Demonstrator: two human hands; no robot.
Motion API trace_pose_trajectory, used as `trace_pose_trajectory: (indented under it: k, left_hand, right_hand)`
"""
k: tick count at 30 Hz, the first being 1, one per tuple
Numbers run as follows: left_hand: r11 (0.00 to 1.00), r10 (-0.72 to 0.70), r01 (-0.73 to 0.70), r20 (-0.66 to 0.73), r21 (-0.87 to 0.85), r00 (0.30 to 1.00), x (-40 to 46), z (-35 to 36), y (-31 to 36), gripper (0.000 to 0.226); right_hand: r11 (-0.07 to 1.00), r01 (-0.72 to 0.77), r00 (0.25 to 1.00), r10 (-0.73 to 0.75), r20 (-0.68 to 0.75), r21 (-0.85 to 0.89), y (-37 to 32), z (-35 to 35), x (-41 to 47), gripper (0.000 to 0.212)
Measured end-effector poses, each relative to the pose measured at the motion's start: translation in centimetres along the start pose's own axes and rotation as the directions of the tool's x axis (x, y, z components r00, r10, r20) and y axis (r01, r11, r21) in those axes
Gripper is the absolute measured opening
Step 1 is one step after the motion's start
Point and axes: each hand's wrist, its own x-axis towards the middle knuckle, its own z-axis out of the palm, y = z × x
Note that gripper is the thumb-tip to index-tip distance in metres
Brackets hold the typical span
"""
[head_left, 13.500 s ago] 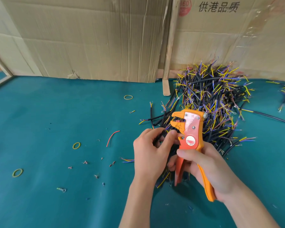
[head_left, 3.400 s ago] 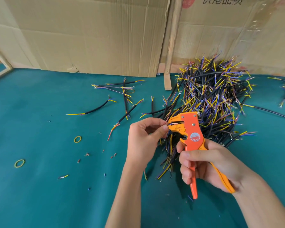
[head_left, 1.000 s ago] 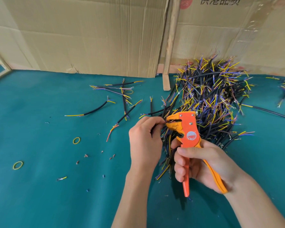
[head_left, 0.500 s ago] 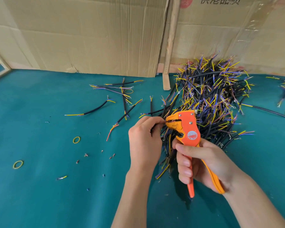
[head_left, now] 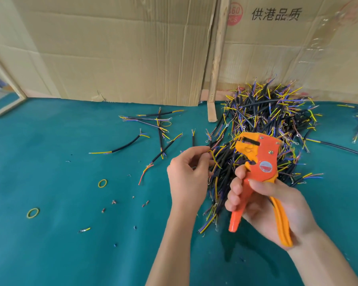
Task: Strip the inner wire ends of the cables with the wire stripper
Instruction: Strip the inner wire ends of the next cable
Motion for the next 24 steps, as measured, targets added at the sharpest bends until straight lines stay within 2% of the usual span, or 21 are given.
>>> trace_pose_trajectory:
  k: [1, 3, 5, 7, 8, 10, 12, 15, 18, 21, 24]
  left_hand:
    - [0.997, -0.047, 0.050, 0.046, -0.065, 0.998, 0.4, 0.8, 0.7, 0.021]
    - [0.960, -0.135, 0.189, 0.248, -0.207, 0.959, 1.5, 2.3, 2.3, 0.022]
    - [0.963, -0.136, 0.218, 0.409, -0.161, 0.902, 3.3, 2.9, 3.3, 0.023]
    - [0.994, -0.083, 0.053, 0.352, 0.093, 0.932, 5.7, 1.7, 3.3, 0.023]
    - [0.959, -0.052, -0.024, 0.259, 0.283, 0.964, 7.0, 0.5, 2.9, 0.022]
    - [0.775, -0.015, -0.011, 0.036, 0.632, 0.999, 8.9, -2.3, 1.4, 0.025]
    - [0.604, -0.052, 0.097, -0.082, 0.791, 0.995, 9.4, -4.7, -0.5, 0.020]
    - [0.500, -0.068, 0.041, -0.009, 0.865, 0.998, 9.2, -5.5, -2.9, 0.015]
    - [0.541, -0.034, 0.043, -0.028, 0.840, 0.999, 9.5, -5.7, -2.9, 0.015]
    - [0.692, 0.012, 0.062, -0.097, 0.719, 0.995, 8.3, -6.1, -1.5, 0.013]
    - [0.849, 0.050, -0.017, -0.048, 0.528, 0.998, 4.8, -6.0, 0.0, 0.017]
  right_hand:
    - [0.999, -0.003, 0.998, 0.000, 0.067, 0.035, -0.2, 0.0, -0.1, 0.040]
    - [0.987, -0.042, 0.976, 0.007, 0.218, 0.156, -0.3, 0.0, -0.2, 0.029]
    - [0.970, -0.074, 0.963, 0.010, 0.269, 0.231, -0.3, 0.0, -0.3, 0.025]
    - [0.976, -0.066, 0.976, 0.019, 0.218, 0.207, -0.3, -0.2, -0.3, 0.030]
    - [0.984, -0.048, 0.985, 0.018, 0.172, 0.172, -0.2, -0.3, -0.2, 0.035]
    - [0.994, -0.019, 0.998, 0.012, 0.069, 0.106, 0.2, -0.3, -0.1, 0.045]
    - [0.996, -0.029, 0.999, 0.027, 0.026, 0.085, 0.7, 0.0, 0.2, 0.048]
    - [0.995, -0.092, 0.996, 0.091, 0.021, 0.042, 1.6, 0.7, 0.5, 0.045]
    - [0.989, -0.143, 0.990, 0.143, -0.011, -0.039, 2.5, 1.0, 0.6, 0.045]
    - [0.980, -0.175, 0.985, 0.174, -0.023, -0.090, 2.9, 1.1, 0.6, 0.043]
    - [0.989, -0.118, 0.993, 0.117, -0.020, -0.087, 2.7, 1.0, 0.7, 0.047]
